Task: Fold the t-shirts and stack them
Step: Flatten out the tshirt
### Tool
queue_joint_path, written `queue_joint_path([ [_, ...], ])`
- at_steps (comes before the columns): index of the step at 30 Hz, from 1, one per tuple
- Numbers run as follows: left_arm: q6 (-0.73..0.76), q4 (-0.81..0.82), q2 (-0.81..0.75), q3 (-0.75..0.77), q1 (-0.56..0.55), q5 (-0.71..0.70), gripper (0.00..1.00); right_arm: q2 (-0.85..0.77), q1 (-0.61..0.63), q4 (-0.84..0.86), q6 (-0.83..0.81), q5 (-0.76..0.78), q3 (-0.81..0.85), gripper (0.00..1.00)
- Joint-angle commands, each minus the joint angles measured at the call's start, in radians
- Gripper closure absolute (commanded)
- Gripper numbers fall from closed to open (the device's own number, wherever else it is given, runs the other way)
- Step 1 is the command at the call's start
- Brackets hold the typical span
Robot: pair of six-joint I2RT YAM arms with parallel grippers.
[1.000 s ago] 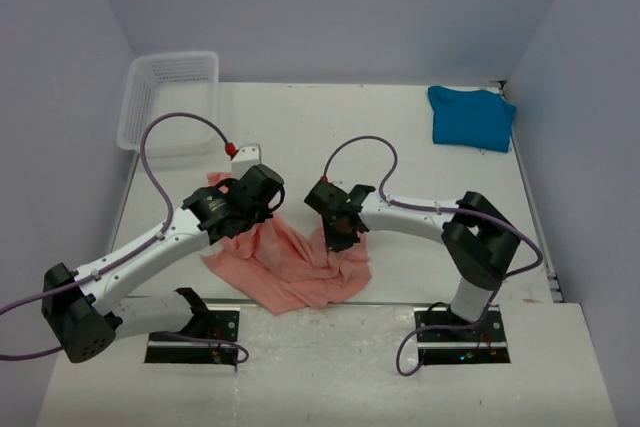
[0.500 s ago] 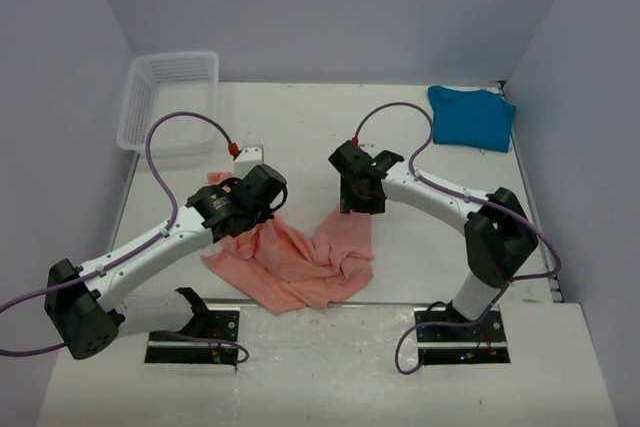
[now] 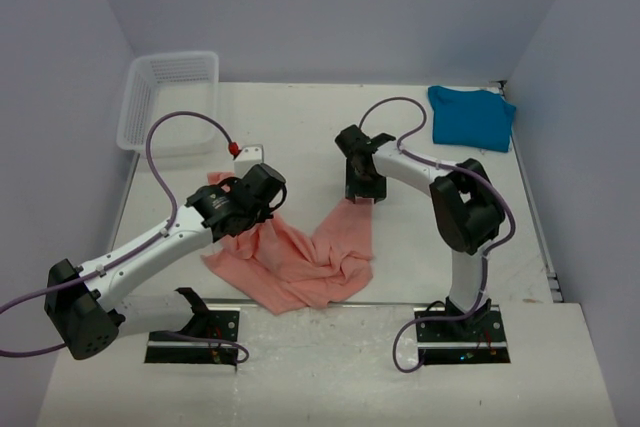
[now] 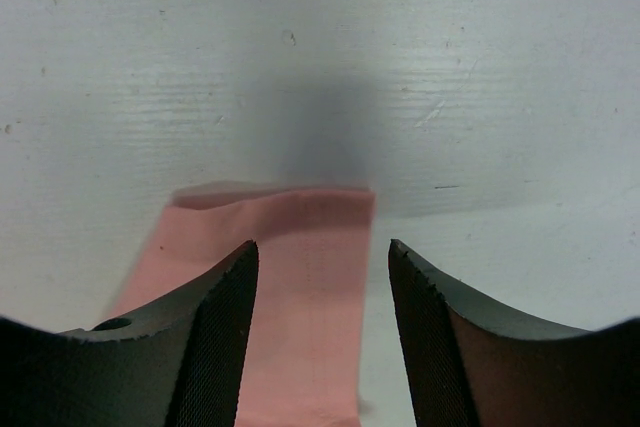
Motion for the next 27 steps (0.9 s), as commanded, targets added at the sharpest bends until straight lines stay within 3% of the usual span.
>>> queue_joint_path([
  [1,0.027,0.032,-0.025,0.002,0.014,0.007,1.0,0.016,-0.02,0.009,-0.02,-0.017,0.037,0.44],
  [15,0.044,0.032,-0.081,0.003,0.032,0.024,1.0,0.071,-0.04,0.016,-0.021,-0.067,0.019,0.5],
  [22,0.056,0.032,-0.088,-0.005,0.043,0.034,1.0,0.068,-0.039,0.039,-0.005,-0.075,-0.009,0.72],
  [27,0.059,0.035,-0.088,-0.011,0.046,0.036,1.0,0.068,-0.04,0.042,0.0,-0.057,-0.016,0.79],
])
